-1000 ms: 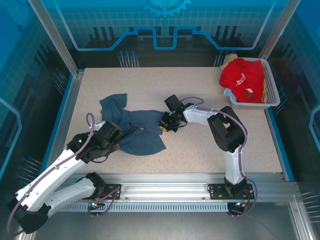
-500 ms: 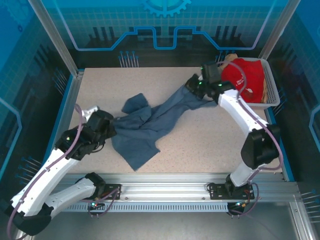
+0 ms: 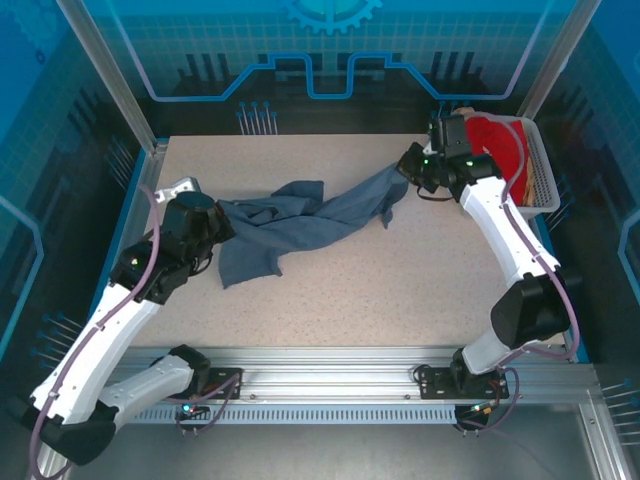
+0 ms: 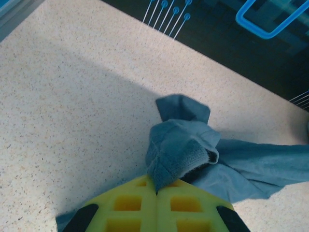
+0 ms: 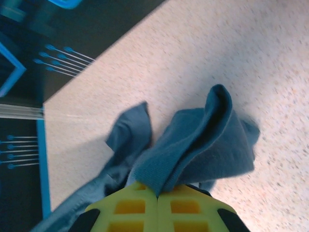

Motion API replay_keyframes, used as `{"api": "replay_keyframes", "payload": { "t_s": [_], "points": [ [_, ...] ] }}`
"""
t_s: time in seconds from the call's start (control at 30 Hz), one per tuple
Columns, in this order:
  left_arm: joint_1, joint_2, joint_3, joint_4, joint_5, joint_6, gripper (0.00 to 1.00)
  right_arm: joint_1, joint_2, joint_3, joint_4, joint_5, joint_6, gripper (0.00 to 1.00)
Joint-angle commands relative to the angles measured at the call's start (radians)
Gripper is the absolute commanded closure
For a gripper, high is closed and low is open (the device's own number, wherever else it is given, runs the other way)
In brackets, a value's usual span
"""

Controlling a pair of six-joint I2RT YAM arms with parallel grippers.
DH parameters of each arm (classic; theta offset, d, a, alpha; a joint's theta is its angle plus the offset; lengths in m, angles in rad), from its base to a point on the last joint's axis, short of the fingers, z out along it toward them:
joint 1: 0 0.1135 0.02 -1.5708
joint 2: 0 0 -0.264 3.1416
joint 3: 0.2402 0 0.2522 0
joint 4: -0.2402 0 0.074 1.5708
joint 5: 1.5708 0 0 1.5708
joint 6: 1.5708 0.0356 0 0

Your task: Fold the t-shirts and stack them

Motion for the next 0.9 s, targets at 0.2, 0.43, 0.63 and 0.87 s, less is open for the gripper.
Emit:
{"api": "replay_keyframes", "payload": {
  "t_s": [0.2,0.43,0.63,0.87],
  "points": [
    [0.246,0.055,-0.194,0.054,0.187,-0.016,1.0,-0.054,0.379,0.197,-0.097,-0.067,-0.087,1.0],
    [0.345,0.133,-0.158,0.106,0.283,0.016,1.0,-0.094,0.448,0.324,-0.178,-0.002,-0.141,0.44],
    [0.349,0.139,-0.152,0.103,0.312,-0.001,1.0,-0.086,0.156,-0.125,-0.08,0.065,-0.056,0.47],
    [0.352,0.152,-0.159,0.105,0.332,-0.005,1.0,-0.026,0.176,-0.301,0.076,0.022,-0.034,0.56]
  ]
}}
